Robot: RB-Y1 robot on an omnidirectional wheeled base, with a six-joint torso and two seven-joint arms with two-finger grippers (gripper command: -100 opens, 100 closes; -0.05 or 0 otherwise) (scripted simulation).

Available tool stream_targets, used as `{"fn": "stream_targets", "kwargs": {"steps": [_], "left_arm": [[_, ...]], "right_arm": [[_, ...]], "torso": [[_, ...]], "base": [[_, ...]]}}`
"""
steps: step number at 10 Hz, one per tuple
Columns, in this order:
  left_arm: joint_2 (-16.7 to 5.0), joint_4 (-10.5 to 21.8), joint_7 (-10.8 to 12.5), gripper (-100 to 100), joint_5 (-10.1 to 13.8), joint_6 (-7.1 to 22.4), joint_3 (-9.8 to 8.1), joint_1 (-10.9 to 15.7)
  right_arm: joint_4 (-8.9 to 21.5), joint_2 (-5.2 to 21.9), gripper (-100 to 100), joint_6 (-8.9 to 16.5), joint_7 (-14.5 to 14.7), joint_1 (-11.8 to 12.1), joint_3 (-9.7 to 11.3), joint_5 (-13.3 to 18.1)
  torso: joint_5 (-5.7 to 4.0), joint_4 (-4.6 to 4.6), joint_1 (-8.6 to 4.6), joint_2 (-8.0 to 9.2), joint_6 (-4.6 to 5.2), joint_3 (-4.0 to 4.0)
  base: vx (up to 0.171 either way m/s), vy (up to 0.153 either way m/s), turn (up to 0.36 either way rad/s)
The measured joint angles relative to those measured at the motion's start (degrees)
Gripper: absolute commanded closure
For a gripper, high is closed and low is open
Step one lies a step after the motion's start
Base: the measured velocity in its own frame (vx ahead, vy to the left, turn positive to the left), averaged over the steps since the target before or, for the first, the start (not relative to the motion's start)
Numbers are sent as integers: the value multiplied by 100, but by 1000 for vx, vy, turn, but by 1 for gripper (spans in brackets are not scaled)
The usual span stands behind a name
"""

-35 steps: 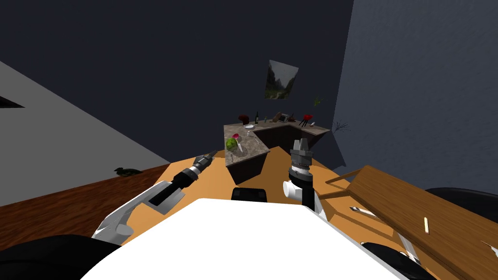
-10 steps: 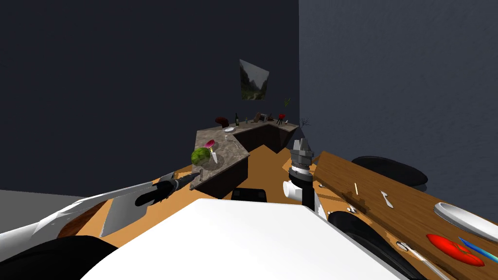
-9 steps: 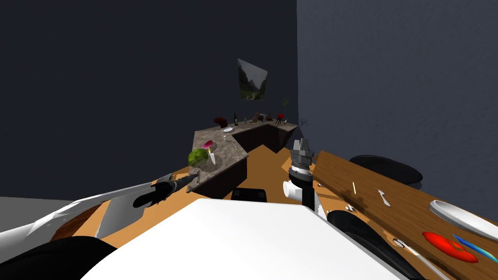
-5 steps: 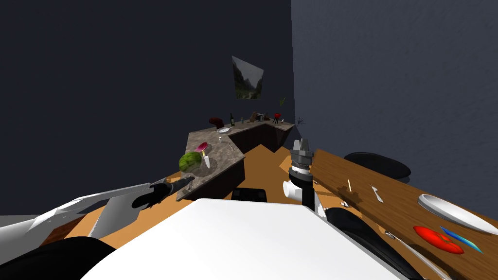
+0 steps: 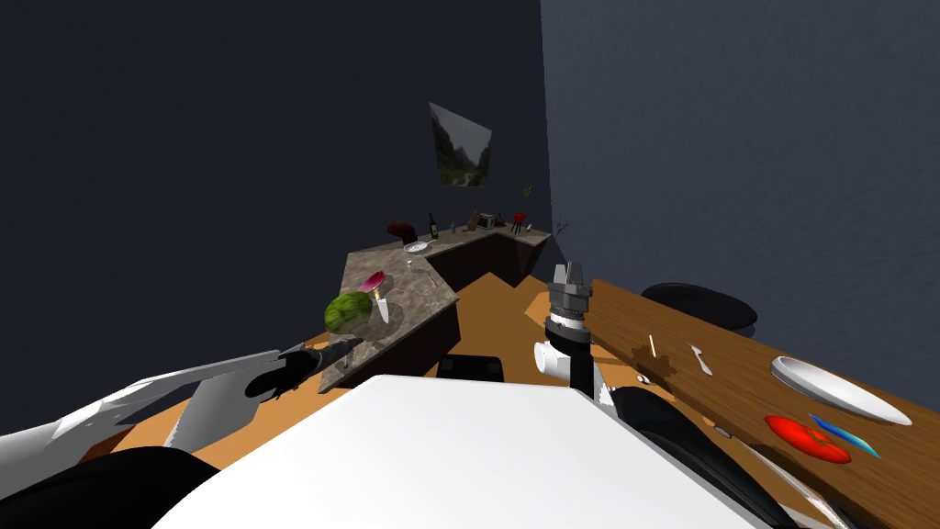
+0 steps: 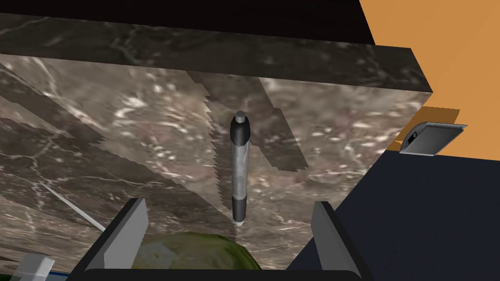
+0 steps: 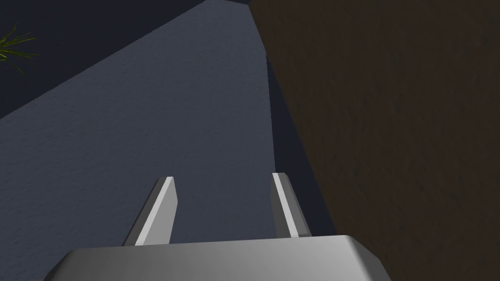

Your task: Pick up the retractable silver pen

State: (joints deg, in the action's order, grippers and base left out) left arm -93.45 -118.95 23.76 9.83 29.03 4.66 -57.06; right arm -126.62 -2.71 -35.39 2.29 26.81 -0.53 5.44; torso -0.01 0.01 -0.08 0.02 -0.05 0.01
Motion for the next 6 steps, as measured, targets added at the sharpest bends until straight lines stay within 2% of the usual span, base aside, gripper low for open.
{"fn": "stream_targets", "kwargs": {"steps": [3, 4, 6], "left_arm": [[367, 292, -171, -100, -103, -149, 193, 95], [379, 304, -182, 100, -109, -161, 198, 91], [377, 309, -181, 100, -108, -154, 199, 88]], "right_arm": [[0, 0, 0, 0, 0, 0, 0, 0], [0, 0, 0, 0, 0, 0, 0, 0], [0, 0, 0, 0, 0, 0, 0, 0]], "torso": [[0, -1, 1, -2, 1, -1], [5, 0, 6, -1, 4, -1], [8, 1, 7, 0, 8, 0]], "base": [[25, -3, -63], [0, 0, 0], [-1, 1, 5]]}}
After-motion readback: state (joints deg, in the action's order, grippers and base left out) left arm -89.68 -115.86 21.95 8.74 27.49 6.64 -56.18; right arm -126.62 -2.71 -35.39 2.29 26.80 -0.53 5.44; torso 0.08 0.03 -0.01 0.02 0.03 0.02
